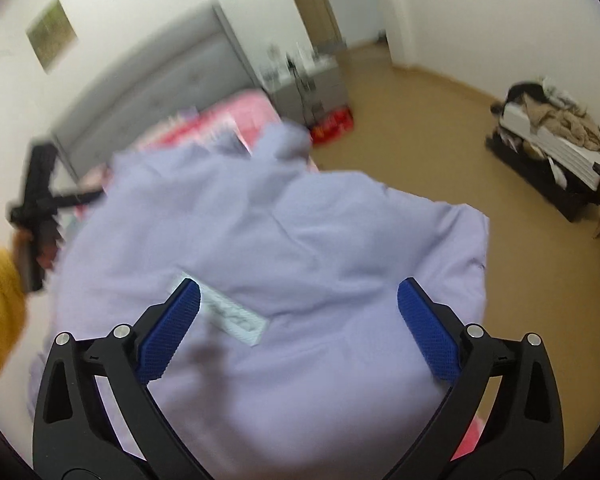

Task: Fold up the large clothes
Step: 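Press the jacket bundle flat with both open tools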

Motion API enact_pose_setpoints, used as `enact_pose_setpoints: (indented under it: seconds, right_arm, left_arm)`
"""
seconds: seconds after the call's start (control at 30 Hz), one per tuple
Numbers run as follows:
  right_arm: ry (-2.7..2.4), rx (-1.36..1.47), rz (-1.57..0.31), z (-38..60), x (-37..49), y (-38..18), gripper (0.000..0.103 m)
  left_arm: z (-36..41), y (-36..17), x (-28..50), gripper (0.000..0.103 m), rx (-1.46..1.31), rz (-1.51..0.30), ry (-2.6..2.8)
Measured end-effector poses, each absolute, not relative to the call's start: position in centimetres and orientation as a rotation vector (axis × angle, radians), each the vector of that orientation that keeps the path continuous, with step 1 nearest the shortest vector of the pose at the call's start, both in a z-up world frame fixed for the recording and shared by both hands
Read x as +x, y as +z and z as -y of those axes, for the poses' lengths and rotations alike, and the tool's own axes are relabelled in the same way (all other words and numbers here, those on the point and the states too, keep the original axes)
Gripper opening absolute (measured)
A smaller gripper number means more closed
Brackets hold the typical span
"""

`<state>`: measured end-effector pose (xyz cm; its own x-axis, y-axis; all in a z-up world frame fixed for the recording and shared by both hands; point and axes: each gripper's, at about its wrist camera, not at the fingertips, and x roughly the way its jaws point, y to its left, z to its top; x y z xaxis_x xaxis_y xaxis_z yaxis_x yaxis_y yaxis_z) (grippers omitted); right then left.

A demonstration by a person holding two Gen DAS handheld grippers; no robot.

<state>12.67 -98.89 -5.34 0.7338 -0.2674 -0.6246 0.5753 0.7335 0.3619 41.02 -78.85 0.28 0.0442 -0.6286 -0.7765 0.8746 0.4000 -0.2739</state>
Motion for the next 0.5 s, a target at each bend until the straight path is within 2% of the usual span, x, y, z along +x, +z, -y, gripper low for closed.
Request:
enact_pose_setpoints:
  seconds: [0.07, 0.17, 0.3, 0.43, 0.5]
  right_arm:
    - [-0.482, 0.575, -0.492, 96.7, 10.6, -4.1, 0.095]
    - [-0.464, 0.585, -0.491, 94.5, 9.2, -4.2, 0.095]
    - [-0.477, 0.544, -0.578, 92.9, 9.2, -5.8, 0.095]
    - [-0.487, 0.318, -0.72, 91.3, 11.7, -8.0, 0.095]
    - [-0.488, 0.304, -0.736, 91.5, 12.0, -8.7, 0.095]
  left_arm:
    - [77.1, 0.6, 39.9, 0.098, 0.285, -0.987, -1.173]
    - [74.3, 0.0, 38.4, 0.098, 0.179, -0.996, -1.175]
    - [73.0, -2.3, 37.7, 0.098, 0.143, -1.025, -1.143]
    - [73.4, -3.9, 38.3, 0.098, 0.128, -1.047, -1.172]
    - [73.7, -4.6, 38.8, 0.098, 0.119, -1.071, -1.172]
